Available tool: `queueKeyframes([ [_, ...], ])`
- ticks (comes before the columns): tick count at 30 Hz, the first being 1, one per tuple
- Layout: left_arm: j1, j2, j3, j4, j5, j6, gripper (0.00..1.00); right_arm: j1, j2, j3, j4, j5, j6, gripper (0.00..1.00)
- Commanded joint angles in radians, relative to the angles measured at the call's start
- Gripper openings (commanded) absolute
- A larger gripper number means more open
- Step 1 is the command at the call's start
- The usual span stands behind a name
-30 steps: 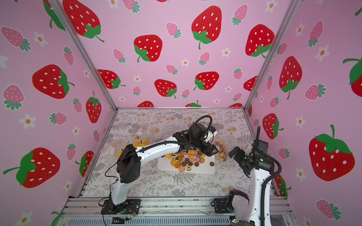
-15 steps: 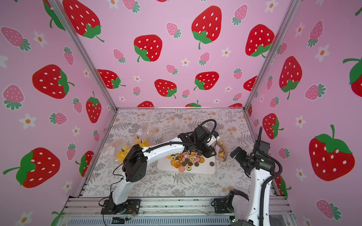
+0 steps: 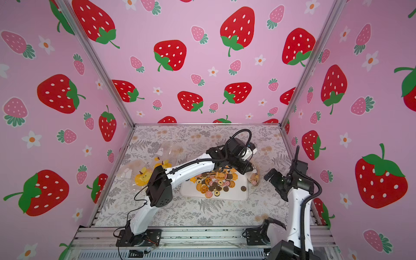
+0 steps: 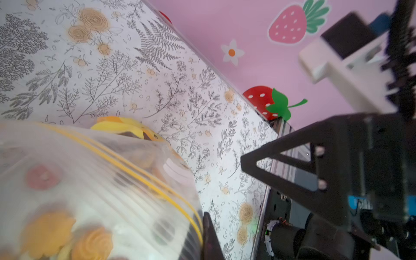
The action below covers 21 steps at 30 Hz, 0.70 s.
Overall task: Pour cookies out of the ziploc bag
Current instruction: 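Pour the cookies out of the ziploc bag onto the tray.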
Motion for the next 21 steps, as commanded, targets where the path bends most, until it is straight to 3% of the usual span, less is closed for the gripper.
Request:
queueKeyframes([
  [1,0.045,0.060,0.078,0.002,0.065,-0.080,0.07,-0.007,0.038,-0.012,0.045,-0.062,0.003,1.00],
  [7,0.102,0.170,0.175,0.026,0.125,-0.146,0.07,-0.007,0.081,-0.030,0.080,-0.178,-0.028,1.00],
  [12,0.139,0.222,0.238,0.021,0.131,-0.161,0.07,-0.006,0.133,-0.061,0.112,-0.281,-0.056,0.93],
  [21,0.172,0.251,0.285,0.021,0.143,-0.185,0.07,0.024,0.197,-0.124,0.172,-0.286,-0.047,0.87],
])
